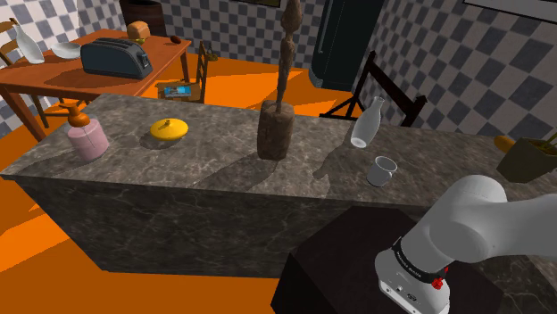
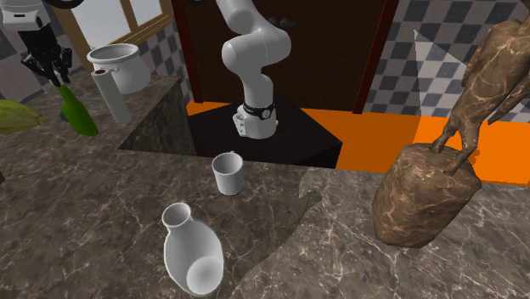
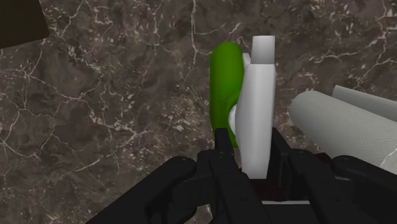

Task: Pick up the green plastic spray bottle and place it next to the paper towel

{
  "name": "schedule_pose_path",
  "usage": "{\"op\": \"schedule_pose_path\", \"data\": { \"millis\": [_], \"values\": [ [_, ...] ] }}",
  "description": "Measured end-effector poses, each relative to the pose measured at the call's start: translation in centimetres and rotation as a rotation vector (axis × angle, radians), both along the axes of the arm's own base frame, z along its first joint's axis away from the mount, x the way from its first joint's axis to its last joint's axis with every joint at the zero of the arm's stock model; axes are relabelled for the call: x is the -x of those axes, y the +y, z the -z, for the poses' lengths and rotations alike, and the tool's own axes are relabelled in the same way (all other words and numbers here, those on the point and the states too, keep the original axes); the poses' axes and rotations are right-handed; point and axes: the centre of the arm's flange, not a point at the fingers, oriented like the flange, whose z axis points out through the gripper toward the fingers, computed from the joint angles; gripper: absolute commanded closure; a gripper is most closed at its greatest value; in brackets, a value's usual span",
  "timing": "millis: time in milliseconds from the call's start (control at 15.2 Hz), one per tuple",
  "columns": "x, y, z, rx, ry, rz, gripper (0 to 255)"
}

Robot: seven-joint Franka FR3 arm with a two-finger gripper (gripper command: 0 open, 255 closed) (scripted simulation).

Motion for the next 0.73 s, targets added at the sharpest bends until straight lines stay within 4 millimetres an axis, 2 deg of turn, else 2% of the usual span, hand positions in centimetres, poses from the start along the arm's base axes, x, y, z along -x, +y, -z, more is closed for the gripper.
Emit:
{"op": "schedule_pose_path", "data": {
  "millis": [396,462,726],
  "values": [
    [0.01,0.02,0.39,0.000,0.000,0.000,255],
    [0.01,0.02,0.39,0.000,0.000,0.000,0],
    [0.01,0.02,0.38,0.001,0.000,0.000,0]
  ]
}}
